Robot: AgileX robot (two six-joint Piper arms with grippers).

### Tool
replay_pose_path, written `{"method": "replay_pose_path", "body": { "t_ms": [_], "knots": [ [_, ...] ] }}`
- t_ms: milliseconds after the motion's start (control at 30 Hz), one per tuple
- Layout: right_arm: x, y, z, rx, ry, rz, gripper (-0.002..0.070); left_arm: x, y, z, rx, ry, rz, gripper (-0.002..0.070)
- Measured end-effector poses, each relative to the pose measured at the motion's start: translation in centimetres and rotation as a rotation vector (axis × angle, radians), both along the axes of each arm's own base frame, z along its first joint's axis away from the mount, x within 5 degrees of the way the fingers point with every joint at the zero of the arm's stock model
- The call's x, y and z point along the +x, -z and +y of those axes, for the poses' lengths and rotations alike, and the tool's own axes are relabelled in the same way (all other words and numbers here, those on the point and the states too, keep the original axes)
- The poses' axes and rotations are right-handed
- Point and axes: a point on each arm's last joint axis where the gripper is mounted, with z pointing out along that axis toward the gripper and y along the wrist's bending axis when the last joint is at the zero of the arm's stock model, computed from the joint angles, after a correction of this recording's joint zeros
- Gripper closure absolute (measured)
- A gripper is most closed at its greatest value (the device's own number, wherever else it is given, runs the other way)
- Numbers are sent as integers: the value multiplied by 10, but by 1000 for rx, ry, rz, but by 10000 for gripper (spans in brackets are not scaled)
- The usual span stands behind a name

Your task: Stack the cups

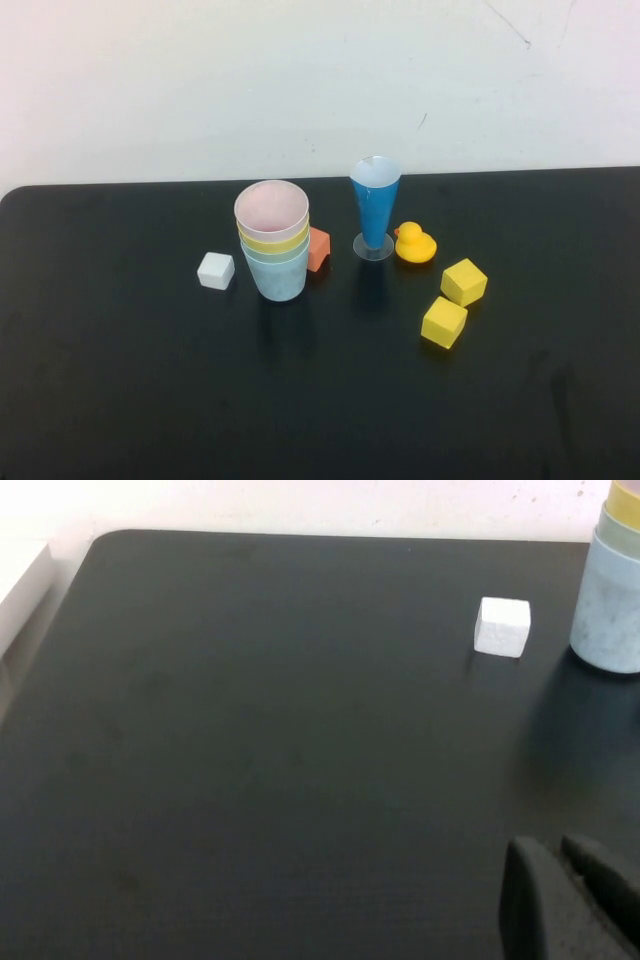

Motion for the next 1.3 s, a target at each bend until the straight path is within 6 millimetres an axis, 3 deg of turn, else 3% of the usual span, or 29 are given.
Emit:
{"method": "replay_pose_path", "body": {
  "t_ms": [133,967,1300],
  "knots": [
    [-2,10,-1,45,42,95,678,0,0,0,-2,0,0,676],
    [-3,10,-5,5,96,102,678,0,0,0,2,1,0,676],
    [-3,10,-3,119,100,91,678,0,0,0,0,1,0,676]
  ]
}}
